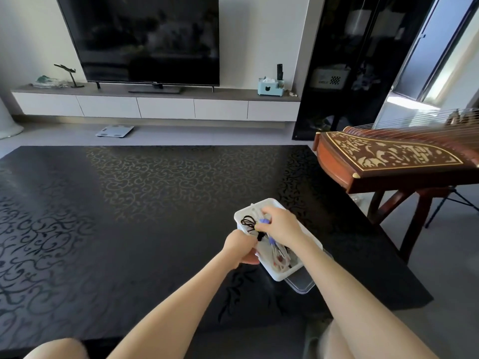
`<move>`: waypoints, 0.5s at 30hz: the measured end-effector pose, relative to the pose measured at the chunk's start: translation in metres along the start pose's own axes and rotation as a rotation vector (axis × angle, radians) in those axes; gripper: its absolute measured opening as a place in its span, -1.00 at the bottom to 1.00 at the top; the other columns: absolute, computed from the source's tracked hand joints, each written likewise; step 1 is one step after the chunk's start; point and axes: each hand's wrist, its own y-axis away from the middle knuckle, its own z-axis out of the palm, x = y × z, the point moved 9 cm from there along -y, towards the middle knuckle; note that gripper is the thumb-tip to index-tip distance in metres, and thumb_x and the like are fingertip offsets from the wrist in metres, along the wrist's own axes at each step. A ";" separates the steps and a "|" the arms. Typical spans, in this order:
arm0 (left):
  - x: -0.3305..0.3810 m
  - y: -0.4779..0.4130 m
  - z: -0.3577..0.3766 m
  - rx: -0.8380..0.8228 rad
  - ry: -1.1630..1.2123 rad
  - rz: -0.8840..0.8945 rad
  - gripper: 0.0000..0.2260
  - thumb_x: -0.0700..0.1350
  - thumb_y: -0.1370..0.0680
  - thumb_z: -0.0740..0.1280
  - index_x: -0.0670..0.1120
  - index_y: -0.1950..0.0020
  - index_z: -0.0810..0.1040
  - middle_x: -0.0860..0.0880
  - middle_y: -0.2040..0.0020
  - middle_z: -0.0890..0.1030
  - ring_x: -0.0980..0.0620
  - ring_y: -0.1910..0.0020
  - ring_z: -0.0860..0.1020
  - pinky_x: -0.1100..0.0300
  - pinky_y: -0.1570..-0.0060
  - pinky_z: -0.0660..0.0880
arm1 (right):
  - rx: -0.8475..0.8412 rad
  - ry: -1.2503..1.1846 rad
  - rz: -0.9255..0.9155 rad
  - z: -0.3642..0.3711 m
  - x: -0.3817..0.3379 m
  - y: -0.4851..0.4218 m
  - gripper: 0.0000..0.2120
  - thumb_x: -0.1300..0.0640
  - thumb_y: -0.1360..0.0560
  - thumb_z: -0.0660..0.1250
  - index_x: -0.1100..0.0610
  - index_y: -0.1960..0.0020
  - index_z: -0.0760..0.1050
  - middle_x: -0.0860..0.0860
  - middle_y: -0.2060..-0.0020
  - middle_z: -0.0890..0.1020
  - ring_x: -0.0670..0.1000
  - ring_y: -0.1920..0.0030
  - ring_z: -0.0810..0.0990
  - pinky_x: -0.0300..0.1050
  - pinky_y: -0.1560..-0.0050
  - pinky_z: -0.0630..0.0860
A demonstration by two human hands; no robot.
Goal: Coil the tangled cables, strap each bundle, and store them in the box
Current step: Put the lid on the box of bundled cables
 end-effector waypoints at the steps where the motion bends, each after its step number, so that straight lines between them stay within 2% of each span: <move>1: -0.001 -0.002 0.000 -0.004 0.056 0.006 -0.88 -0.26 -0.50 0.20 -0.20 0.13 0.53 -0.12 0.28 0.60 -0.10 0.33 0.63 0.06 0.22 0.62 | -0.082 0.047 0.006 0.014 0.001 -0.002 -0.54 0.05 -0.48 0.36 0.06 -0.36 0.37 0.05 -0.06 0.61 0.07 -0.08 0.56 -0.14 -0.02 0.44; 3: -0.002 -0.003 -0.001 -0.002 0.097 0.029 -0.88 -0.22 -0.52 0.24 -0.18 0.04 0.56 -0.12 0.19 0.65 -0.09 0.29 0.67 0.12 0.26 0.63 | -0.199 0.092 0.007 0.033 0.001 -0.003 -0.53 0.16 -0.51 0.28 0.07 -0.39 0.27 0.08 -0.12 0.56 0.11 -0.10 0.53 0.00 -0.14 0.46; 6: 0.001 0.002 -0.009 0.037 0.076 0.114 -0.90 -0.17 -0.57 0.22 -0.16 0.07 0.51 -0.10 0.18 0.64 -0.03 0.33 0.66 0.13 0.28 0.63 | -0.223 0.042 -0.018 0.038 -0.004 0.006 -0.65 0.17 -0.53 0.24 0.13 -0.30 0.32 0.04 -0.03 0.56 0.05 -0.05 0.52 -0.04 -0.10 0.46; 9: 0.006 0.015 -0.027 0.067 0.056 0.212 -0.87 -0.19 -0.57 0.21 -0.12 0.14 0.50 -0.08 0.21 0.65 -0.05 0.32 0.67 0.11 0.30 0.63 | -0.115 -0.127 -0.067 0.022 -0.016 0.021 -0.72 0.12 -0.51 0.31 0.13 -0.21 0.44 -0.02 0.01 0.57 0.00 -0.06 0.53 -0.08 -0.11 0.49; 12: 0.003 0.030 -0.053 0.078 0.075 0.227 -0.85 -0.18 -0.59 0.20 -0.16 0.07 0.54 -0.07 0.22 0.68 -0.02 0.34 0.67 0.20 0.41 0.56 | 0.100 -0.103 -0.203 0.002 -0.045 0.045 -0.89 0.06 -0.46 0.39 0.08 0.06 0.60 -0.13 0.21 0.55 -0.08 0.05 0.52 -0.22 -0.01 0.44; 15: -0.005 0.047 -0.081 0.084 0.011 0.239 -0.84 -0.21 -0.59 0.18 -0.17 0.03 0.54 -0.04 0.28 0.69 -0.02 0.33 0.67 0.20 0.41 0.55 | 0.063 -0.069 -0.152 0.027 -0.069 0.058 -0.87 -0.02 -0.45 0.39 0.04 0.18 0.56 -0.08 0.25 0.62 -0.06 0.15 0.57 -0.19 0.09 0.48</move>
